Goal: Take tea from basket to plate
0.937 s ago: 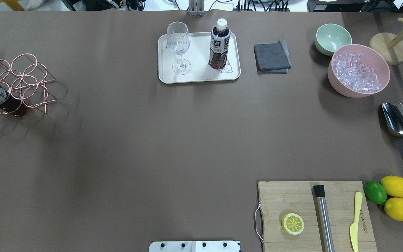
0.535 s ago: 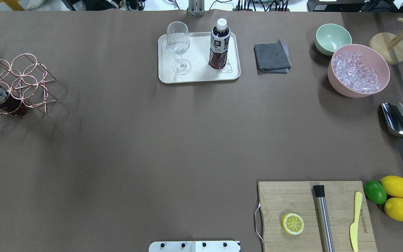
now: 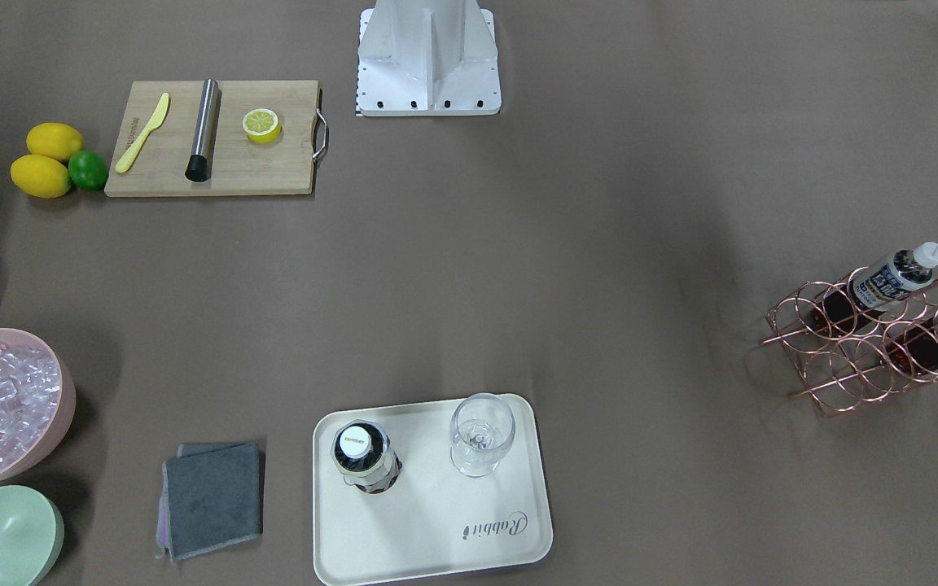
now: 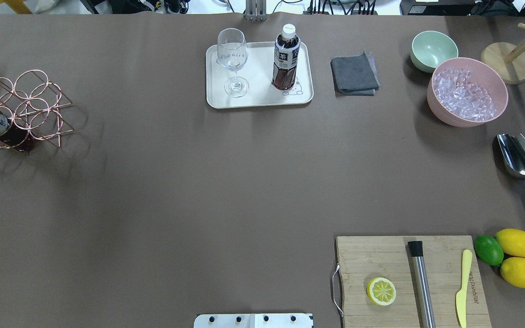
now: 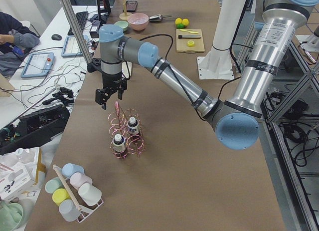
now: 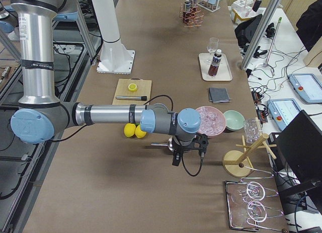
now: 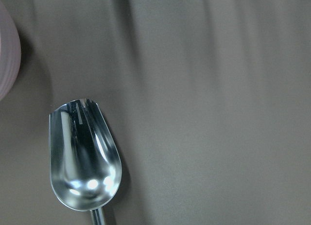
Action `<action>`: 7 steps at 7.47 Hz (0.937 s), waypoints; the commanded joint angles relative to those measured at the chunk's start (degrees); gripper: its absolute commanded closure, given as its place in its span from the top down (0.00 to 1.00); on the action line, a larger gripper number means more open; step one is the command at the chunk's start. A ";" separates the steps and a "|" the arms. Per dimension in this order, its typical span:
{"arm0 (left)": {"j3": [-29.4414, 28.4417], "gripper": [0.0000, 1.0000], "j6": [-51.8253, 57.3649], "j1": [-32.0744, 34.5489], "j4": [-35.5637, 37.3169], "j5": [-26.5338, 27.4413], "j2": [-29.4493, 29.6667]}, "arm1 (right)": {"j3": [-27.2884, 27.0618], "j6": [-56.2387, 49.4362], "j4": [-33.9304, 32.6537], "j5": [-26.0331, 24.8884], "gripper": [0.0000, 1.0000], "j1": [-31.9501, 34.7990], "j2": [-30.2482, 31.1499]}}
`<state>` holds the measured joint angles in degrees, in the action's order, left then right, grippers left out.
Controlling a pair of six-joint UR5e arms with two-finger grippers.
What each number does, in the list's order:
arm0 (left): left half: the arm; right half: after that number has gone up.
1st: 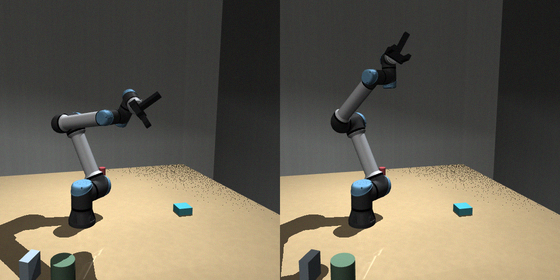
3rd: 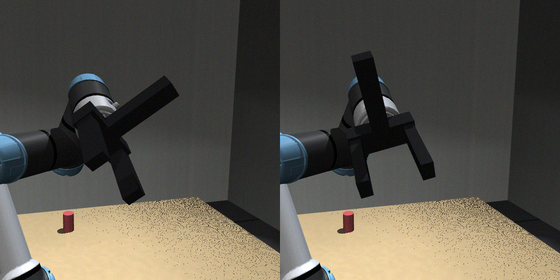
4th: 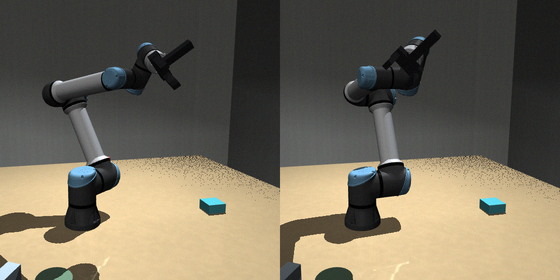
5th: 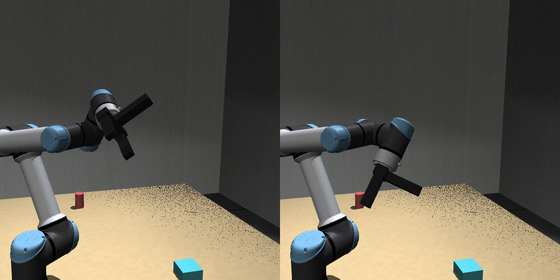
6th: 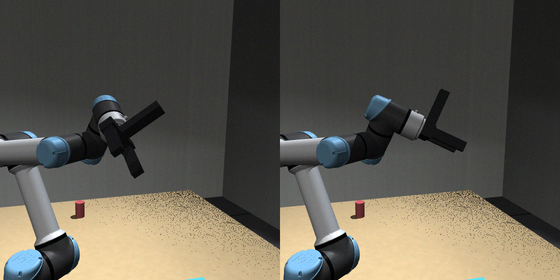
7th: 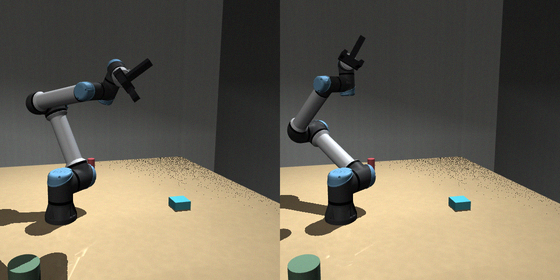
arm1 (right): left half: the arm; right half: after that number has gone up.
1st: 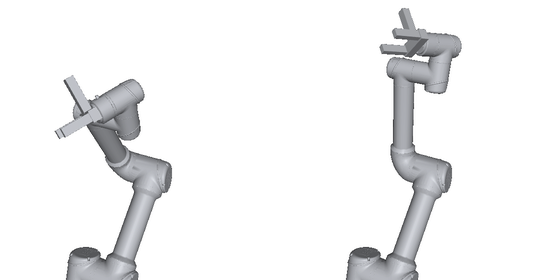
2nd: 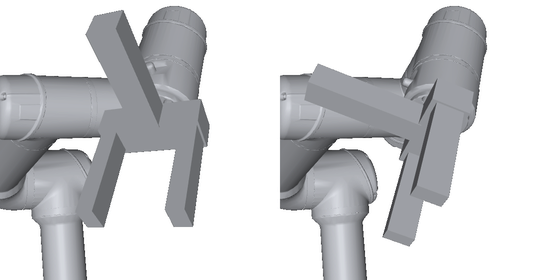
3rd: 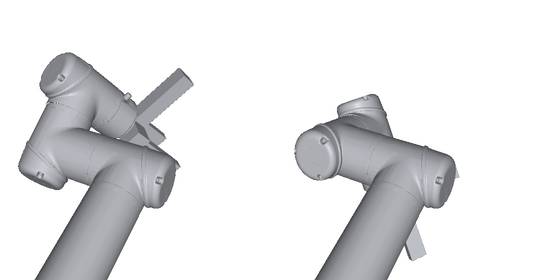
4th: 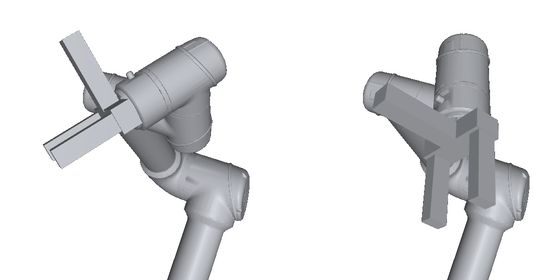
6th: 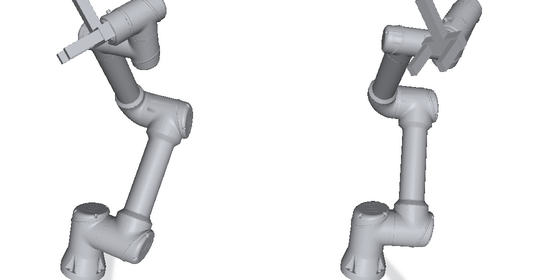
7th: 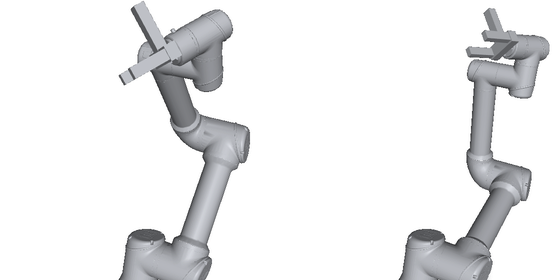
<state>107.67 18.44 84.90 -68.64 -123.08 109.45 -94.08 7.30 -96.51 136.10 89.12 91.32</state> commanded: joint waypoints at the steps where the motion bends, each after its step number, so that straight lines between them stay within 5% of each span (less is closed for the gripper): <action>1: -0.18 0.99 -23.03 -0.88 0.08 -8.02 -0.19 | -0.22 0.00 -0.09 0.13 1.00 0.00 0.17; 7: -2.01 0.99 -20.75 8.53 4.22 -7.88 -14.07 | -1.10 0.00 0.00 0.22 1.00 0.00 1.14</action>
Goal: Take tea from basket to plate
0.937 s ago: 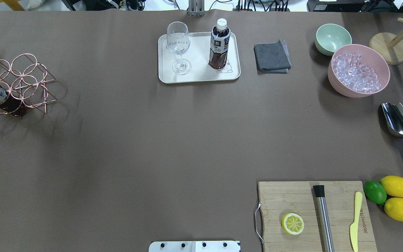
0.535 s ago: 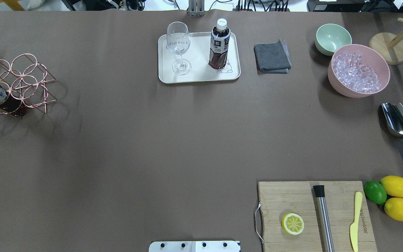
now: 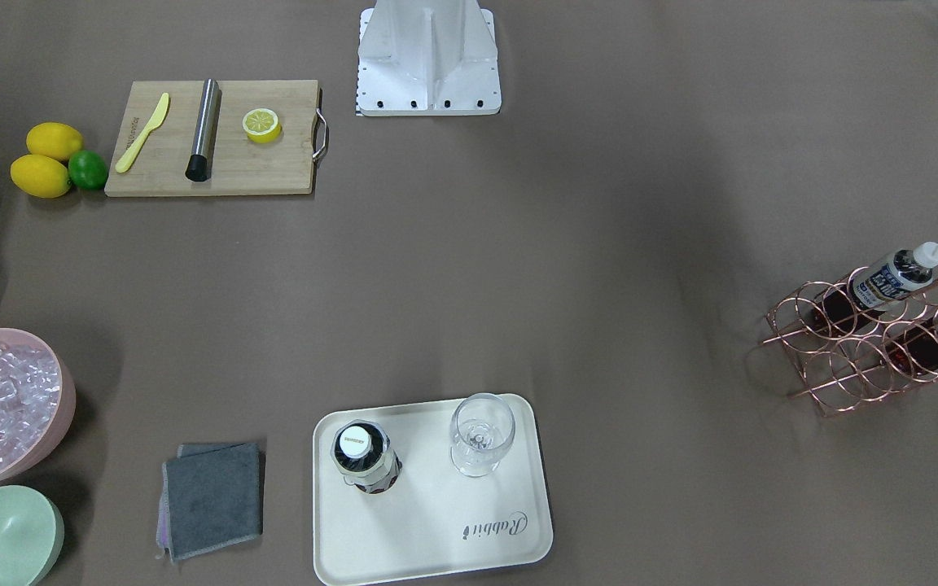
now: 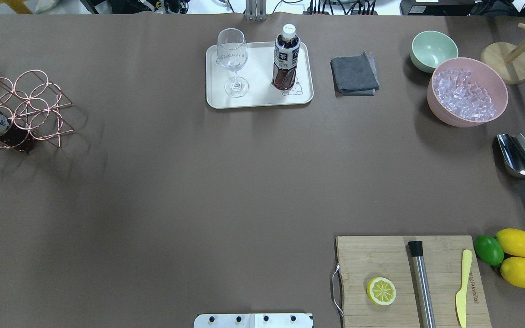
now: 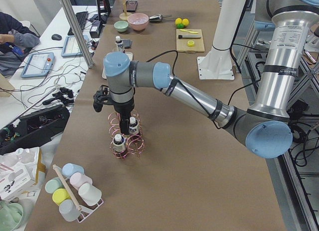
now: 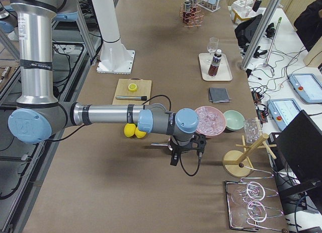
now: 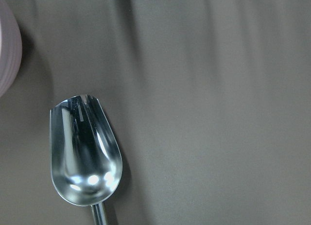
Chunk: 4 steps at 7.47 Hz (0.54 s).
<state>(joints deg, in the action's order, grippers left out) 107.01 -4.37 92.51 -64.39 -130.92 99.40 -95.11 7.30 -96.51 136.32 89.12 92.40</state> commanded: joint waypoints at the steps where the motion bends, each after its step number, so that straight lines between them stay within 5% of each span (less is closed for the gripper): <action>1: -4.94 0.99 6.78 1.62 -0.12 -0.47 -4.29 | -0.08 0.00 0.00 0.00 1.00 0.00 0.06; 4: -15.92 0.99 6.83 2.50 -10.27 -3.11 -4.47 | -0.08 0.00 0.00 0.00 1.00 0.00 0.06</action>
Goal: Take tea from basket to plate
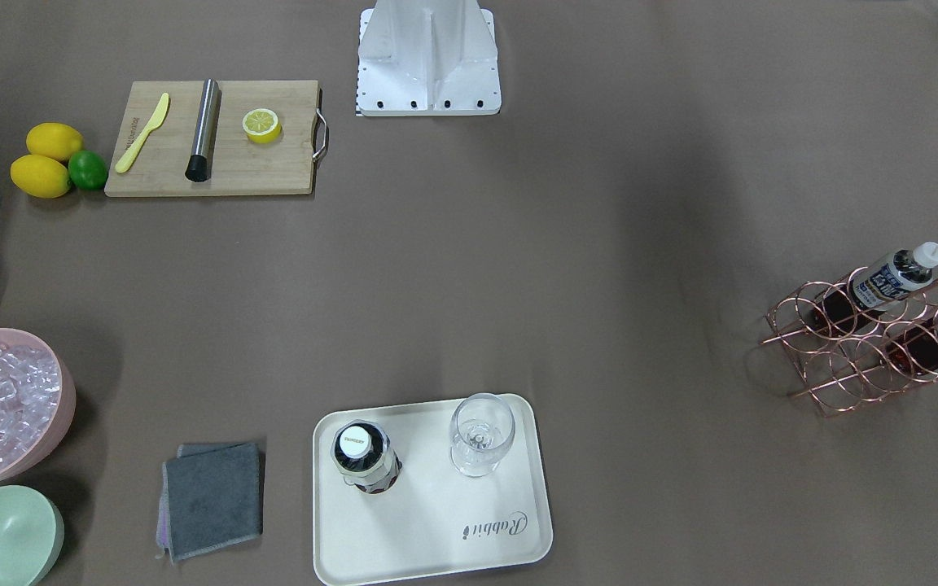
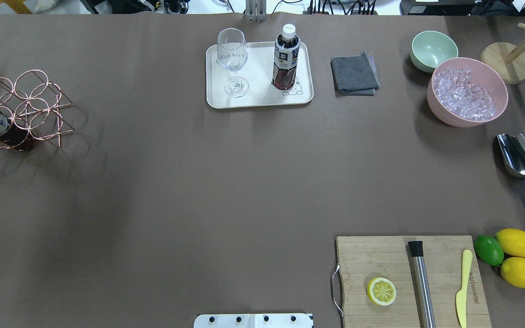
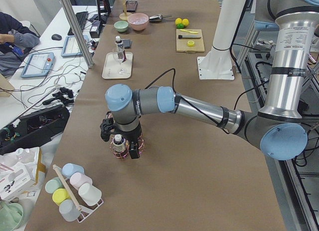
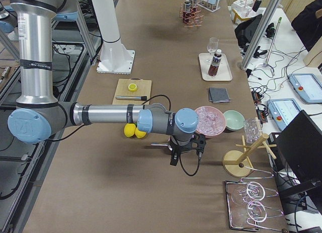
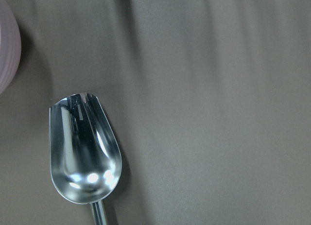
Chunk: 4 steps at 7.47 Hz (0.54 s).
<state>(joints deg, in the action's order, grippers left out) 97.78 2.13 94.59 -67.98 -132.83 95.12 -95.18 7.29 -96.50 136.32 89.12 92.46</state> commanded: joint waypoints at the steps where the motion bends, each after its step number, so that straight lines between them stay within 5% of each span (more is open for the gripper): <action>1: -11.95 0.99 0.24 0.34 -12.99 -2.33 -0.37 | 0.00 0.00 0.00 0.00 1.00 0.00 0.00; 4: -15.78 0.99 -3.27 0.07 -20.08 -3.66 -0.82 | 0.00 0.00 0.00 0.00 1.00 0.00 0.00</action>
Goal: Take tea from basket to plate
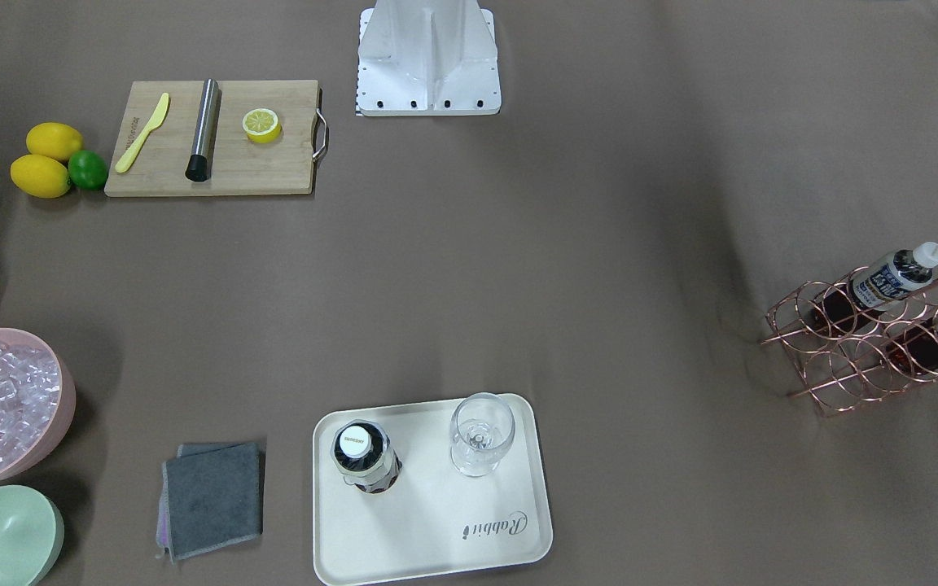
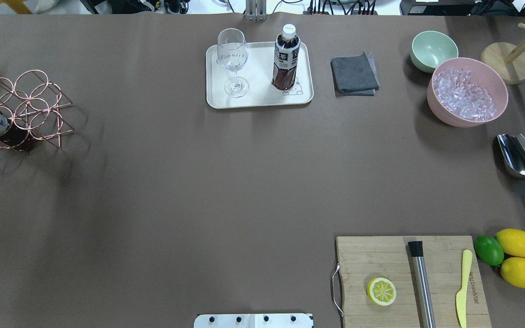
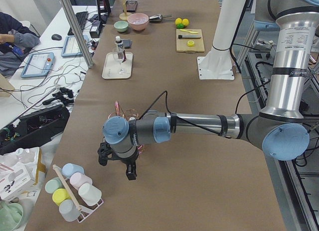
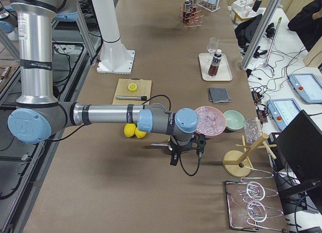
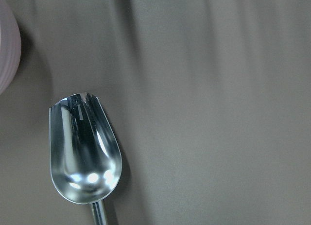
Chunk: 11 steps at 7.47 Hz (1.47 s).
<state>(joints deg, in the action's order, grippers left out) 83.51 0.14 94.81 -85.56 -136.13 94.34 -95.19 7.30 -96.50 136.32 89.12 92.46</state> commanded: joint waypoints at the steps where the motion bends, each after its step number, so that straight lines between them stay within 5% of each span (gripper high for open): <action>1: -1.16 0.99 -2.84 -0.41 -2.50 -0.36 0.23 | 0.09 0.00 0.00 0.00 1.00 0.00 0.00; 11: -0.54 0.98 -6.20 -3.49 -5.31 -0.01 -0.12 | -0.18 0.00 0.00 -0.26 1.00 0.00 0.44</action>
<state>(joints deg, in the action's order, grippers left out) 82.97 -6.09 91.37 -90.89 -136.20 94.23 -95.40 7.30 -96.50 136.07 89.12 92.89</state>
